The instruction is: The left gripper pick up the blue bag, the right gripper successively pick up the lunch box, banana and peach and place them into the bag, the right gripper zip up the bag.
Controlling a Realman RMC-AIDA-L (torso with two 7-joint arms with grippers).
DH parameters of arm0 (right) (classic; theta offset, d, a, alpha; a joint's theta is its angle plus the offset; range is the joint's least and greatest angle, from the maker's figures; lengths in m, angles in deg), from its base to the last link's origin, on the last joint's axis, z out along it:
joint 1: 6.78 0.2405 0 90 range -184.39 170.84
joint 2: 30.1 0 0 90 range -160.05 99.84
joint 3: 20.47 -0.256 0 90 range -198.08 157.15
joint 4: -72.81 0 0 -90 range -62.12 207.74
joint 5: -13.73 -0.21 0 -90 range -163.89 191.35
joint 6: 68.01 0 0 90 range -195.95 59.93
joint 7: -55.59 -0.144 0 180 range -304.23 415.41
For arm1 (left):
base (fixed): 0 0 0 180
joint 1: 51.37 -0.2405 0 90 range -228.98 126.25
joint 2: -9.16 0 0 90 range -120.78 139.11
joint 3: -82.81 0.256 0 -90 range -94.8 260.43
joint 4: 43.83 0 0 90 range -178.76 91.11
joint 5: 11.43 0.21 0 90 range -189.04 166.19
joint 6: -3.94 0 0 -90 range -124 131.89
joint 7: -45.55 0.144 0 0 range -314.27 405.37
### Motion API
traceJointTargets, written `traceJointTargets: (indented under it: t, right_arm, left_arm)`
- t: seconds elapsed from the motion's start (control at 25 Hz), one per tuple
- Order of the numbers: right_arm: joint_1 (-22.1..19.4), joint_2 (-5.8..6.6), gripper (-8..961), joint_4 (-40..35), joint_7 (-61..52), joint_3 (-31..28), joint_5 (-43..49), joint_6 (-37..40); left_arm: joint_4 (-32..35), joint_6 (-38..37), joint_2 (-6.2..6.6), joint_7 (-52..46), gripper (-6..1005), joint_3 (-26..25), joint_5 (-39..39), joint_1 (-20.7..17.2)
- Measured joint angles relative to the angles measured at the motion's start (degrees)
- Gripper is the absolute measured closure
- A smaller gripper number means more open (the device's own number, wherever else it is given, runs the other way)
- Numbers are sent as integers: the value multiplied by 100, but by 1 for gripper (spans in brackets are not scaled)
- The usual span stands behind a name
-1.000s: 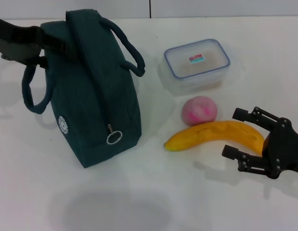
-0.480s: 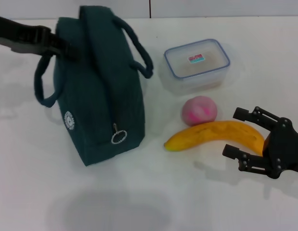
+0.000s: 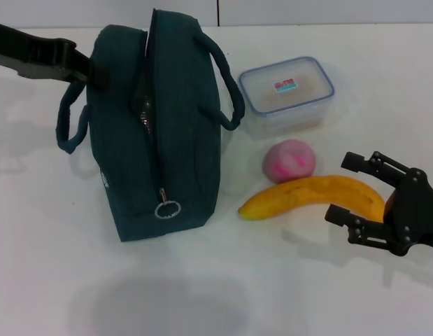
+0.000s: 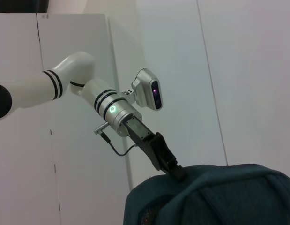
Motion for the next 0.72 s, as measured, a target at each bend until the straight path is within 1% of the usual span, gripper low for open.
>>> traceJointTargets:
  t: [0.12, 0.24, 0.36, 0.4, 0.48, 0.6, 0.72]
  right_arm:
    - [-3, 0, 129, 83, -35, -30, -157, 42]
    - [-16, -1, 130, 271, -522, -38, -758, 97]
    - [-43, 15, 131, 395, -1732, -38, -1520, -67]
    - [-51, 25, 132, 415, -2303, -38, -1778, -209]
    - [-51, 41, 133, 436, -3183, -38, -2055, -476]
    - [-5, 52, 134, 435, -4159, -37, -2254, -871]
    - [157, 34, 135, 453, -4993, -34, -2309, -1502]
  left_arm:
    - [-2, -12, -10, -12, 938, 0, 17, 16]
    - [-3, -30, -17, -17, 962, -4, -10, 22]
    - [-3, -39, -34, -18, 962, -6, -22, 21]
    - [-3, -40, -38, -18, 961, -6, -26, 22]
    - [-3, -46, -52, -18, 961, -5, -56, 25]
    - [-3, -69, -67, -15, 961, 3, -204, 25]
    - [-3, -88, -70, 4, 961, 5, -246, 39]
